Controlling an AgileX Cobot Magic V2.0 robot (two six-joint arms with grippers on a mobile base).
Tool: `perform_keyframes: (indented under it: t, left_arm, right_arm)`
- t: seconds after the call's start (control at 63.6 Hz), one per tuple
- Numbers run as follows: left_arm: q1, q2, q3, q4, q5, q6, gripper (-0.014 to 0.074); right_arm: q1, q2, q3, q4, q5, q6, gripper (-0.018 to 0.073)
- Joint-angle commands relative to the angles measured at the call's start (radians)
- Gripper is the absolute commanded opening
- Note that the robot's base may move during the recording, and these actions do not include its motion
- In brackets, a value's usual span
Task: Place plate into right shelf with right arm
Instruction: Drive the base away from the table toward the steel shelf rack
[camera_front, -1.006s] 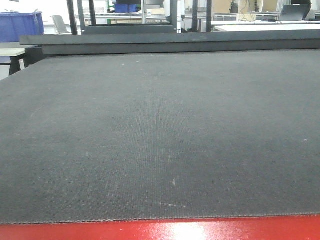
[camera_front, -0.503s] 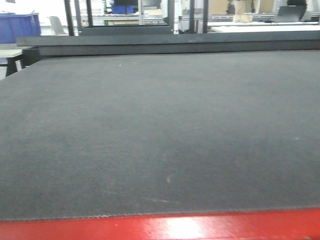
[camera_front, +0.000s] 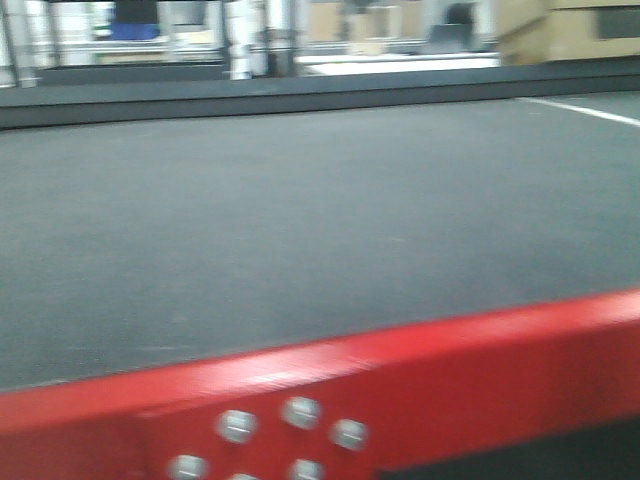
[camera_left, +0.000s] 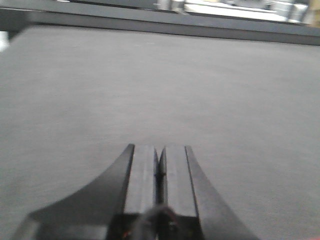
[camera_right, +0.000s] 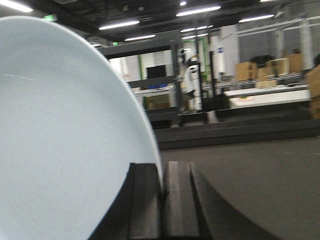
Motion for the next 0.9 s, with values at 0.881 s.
perform_keyframes:
  t: [0.881]
  left_arm:
    - [-0.002, -0.006, 0.009, 0.0, -0.09, -0.006, -0.0047]
  right_arm:
    - [-0.003, 0.011, -0.026, 0.002, -0.102, -0.006, 0.0056]
